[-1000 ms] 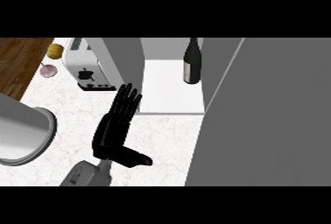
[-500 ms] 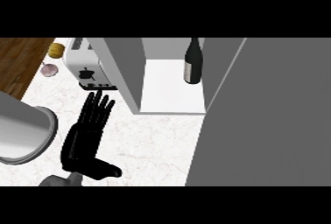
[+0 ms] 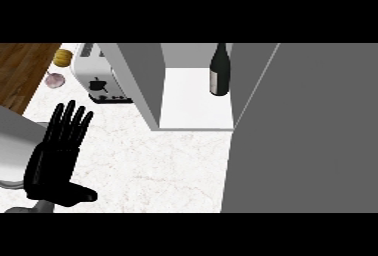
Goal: Pick up the wine, place it into the cabinet and close the cabinet
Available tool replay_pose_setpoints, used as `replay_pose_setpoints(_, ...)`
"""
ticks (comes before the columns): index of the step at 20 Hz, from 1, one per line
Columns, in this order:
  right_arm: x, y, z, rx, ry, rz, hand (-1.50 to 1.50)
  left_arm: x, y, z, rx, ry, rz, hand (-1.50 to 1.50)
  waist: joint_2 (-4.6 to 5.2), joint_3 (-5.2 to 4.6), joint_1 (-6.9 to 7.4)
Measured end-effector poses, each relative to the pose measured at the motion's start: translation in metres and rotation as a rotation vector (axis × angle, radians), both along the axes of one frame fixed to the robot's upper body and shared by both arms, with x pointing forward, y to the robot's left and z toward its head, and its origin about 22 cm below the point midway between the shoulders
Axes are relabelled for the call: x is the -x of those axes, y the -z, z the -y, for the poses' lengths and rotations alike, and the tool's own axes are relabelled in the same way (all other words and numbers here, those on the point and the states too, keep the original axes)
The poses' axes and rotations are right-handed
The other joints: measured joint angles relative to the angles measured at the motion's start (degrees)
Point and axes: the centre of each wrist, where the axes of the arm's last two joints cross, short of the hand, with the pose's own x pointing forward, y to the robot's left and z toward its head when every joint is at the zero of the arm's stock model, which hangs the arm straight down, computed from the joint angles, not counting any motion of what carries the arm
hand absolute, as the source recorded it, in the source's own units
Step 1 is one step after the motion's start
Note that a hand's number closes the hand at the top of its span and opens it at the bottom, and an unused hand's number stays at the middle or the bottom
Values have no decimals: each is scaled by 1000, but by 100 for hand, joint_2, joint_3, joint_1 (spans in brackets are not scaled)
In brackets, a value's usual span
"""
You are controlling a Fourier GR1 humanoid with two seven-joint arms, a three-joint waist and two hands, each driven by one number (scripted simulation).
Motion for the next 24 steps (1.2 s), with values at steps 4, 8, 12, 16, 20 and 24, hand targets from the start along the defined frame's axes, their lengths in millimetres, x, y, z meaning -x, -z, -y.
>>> replay_pose_setpoints(4,-3,-2,-2,16,-20,2,150,3,-4,-23,-9,-11,3,-150,6,-7,29)
replay_pose_setpoints(8,-5,-4,-5,35,-42,1,150,4,-8,-41,-20,-17,12,-150,8,-14,51)
replay_pose_setpoints(12,-11,-8,-6,57,-60,24,150,3,-10,-57,-27,-4,13,-150,25,-18,93)
replay_pose_setpoints(16,-17,-11,-8,53,-65,45,150,-2,-18,-67,-23,8,16,-150,37,-20,142)
replay_pose_setpoints(20,-25,-16,-12,44,-53,83,150,-4,-23,-72,-28,16,21,-150,49,-28,223)
replay_pose_setpoints(24,-39,-25,-18,25,-26,118,150,-5,-24,-74,-28,29,22,-150,75,-32,327)
